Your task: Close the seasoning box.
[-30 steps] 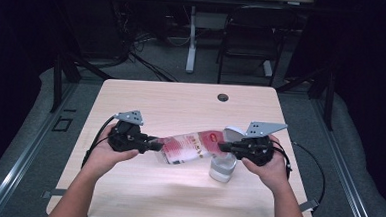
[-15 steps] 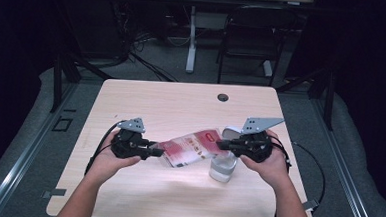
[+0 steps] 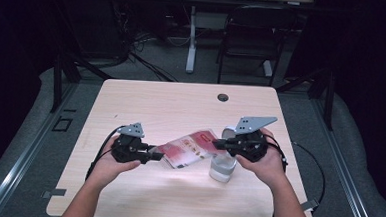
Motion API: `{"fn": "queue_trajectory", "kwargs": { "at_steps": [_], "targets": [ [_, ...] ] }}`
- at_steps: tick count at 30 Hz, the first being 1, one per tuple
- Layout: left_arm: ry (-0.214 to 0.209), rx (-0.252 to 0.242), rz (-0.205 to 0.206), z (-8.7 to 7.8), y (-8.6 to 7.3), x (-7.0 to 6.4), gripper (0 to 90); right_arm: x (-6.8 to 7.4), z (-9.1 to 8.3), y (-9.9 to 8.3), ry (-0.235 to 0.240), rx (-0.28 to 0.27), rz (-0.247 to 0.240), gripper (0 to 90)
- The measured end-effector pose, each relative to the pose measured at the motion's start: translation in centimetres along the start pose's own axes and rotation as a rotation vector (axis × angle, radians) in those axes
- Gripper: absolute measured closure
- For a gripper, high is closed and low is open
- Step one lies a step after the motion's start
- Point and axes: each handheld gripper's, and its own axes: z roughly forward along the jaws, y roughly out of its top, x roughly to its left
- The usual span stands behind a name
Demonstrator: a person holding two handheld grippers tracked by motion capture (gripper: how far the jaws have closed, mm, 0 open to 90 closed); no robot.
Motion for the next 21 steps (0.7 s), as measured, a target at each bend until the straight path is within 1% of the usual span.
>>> {"fn": "queue_trajectory", "kwargs": {
  "at_steps": [3, 6, 10, 11, 13, 15, 17, 19, 21],
  "targets": [
    [0.011, 0.006, 0.003, 0.0, -0.2, 0.0, 67.5, 0.1, 0.1, 0.1, 0.000, 0.013, -0.009, 90.0],
    [0.019, -0.004, -0.002, 0.0, -0.4, 0.1, 64.5, 0.3, 0.4, 0.3, 0.003, 0.017, -0.012, 90.0],
    [0.033, -0.012, -0.002, -0.3, -0.7, 0.2, 59.6, 0.4, 0.7, 0.5, -0.001, 0.030, -0.021, 90.0],
    [0.035, -0.019, -0.008, -0.3, -0.8, 0.2, 58.3, 0.5, 0.8, 0.5, -0.002, 0.031, -0.023, 90.0],
    [0.048, -0.012, -0.007, -0.5, -0.9, 0.3, 55.6, 0.6, 1.0, 0.5, -0.003, 0.042, -0.028, 90.0],
    [0.053, -0.007, -0.003, -0.5, -1.0, 0.3, 56.4, 0.7, 1.3, 0.6, -0.003, 0.046, -0.030, 90.0],
    [0.058, -0.004, -0.001, -0.6, -1.0, 0.2, 56.5, 0.8, 1.6, 0.7, -0.005, 0.061, -0.037, 90.0],
    [0.053, -0.015, 0.004, -0.7, -1.0, 0.2, 57.0, 0.9, 1.8, 0.7, -0.008, 0.076, -0.045, 90.0],
    [0.047, -0.016, 0.010, -0.7, -1.0, 0.0, 60.0, 1.0, 2.0, 0.8, -0.012, 0.092, -0.051, 90.0]
  ]
}}
